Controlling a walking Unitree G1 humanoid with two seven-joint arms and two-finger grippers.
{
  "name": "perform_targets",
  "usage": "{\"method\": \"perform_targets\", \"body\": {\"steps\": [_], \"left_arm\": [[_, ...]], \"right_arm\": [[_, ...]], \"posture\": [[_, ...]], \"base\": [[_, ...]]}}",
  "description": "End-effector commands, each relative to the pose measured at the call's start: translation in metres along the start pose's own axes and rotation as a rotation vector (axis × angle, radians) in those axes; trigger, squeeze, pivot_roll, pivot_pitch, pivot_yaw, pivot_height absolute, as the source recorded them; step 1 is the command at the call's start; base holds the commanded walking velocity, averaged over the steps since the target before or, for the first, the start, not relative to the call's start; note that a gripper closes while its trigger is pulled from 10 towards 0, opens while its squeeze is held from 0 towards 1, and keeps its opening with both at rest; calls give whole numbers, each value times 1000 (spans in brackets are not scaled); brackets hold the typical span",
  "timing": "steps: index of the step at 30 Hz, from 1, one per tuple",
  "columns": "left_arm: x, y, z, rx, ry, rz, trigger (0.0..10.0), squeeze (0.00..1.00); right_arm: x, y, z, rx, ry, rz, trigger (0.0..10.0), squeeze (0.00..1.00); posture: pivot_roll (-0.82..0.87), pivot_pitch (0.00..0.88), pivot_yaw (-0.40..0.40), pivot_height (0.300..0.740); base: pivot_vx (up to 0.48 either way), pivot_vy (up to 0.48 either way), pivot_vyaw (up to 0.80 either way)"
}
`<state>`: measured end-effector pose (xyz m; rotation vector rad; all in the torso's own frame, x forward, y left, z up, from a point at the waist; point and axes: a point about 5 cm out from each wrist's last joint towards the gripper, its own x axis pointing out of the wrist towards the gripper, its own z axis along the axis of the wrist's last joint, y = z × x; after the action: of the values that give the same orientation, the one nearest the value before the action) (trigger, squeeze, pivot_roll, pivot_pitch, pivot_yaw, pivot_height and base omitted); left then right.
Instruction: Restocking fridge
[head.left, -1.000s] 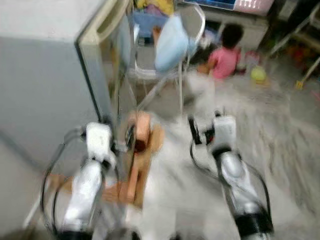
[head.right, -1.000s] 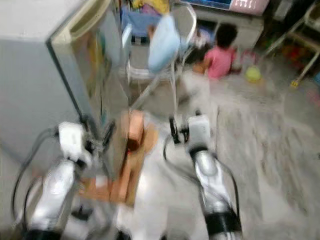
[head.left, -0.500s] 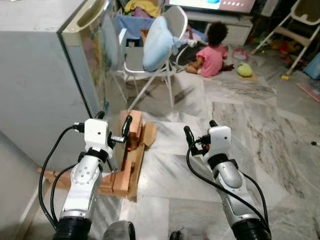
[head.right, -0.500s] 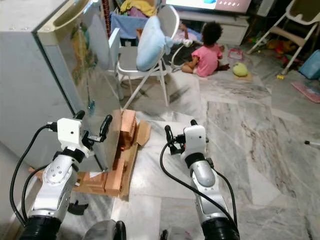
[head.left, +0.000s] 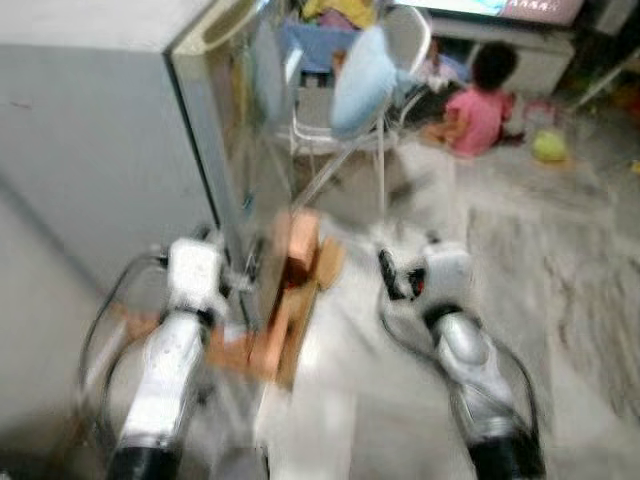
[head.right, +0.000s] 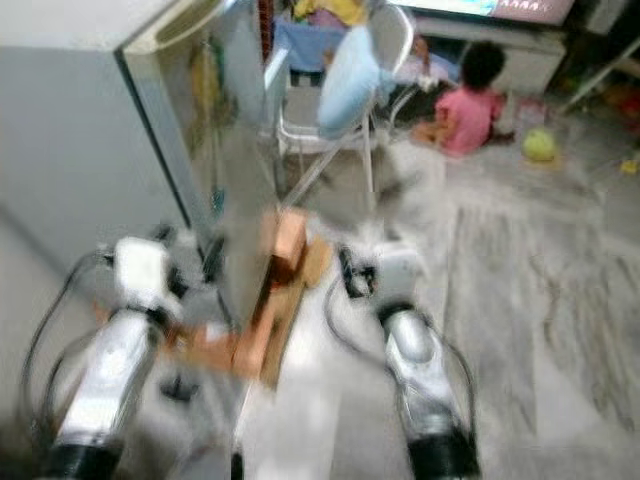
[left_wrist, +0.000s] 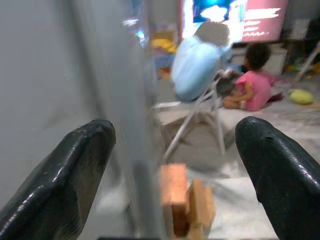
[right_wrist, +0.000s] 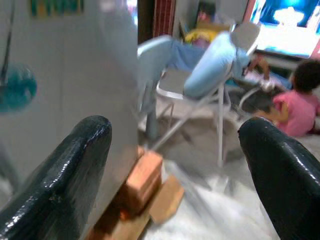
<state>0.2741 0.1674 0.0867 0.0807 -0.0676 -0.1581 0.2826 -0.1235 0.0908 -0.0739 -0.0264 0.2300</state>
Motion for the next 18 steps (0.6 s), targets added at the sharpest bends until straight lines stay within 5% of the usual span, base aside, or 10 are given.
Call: {"method": "perform_targets", "body": {"steps": [1,7,18], "left_arm": [[3,-15,3,-10,-16,-43,10000,0],[2,-16,2,-9,-18,-41,10000,0],[9,-12,1,14,-6,15,10000,0]], "right_arm": [[-9,-17,-10,-25,47,-58,10000,0],[-6,-13,-11,-97,54,-54,10000,0],[-7,-10,-8,10,45,-44,10000,0]], "posture": [[6,33,-46,740],[7,28,-48,740],[5,30,-49,740]], "base": [[0,0,0],[0,0,0],[0,0,0]]}}
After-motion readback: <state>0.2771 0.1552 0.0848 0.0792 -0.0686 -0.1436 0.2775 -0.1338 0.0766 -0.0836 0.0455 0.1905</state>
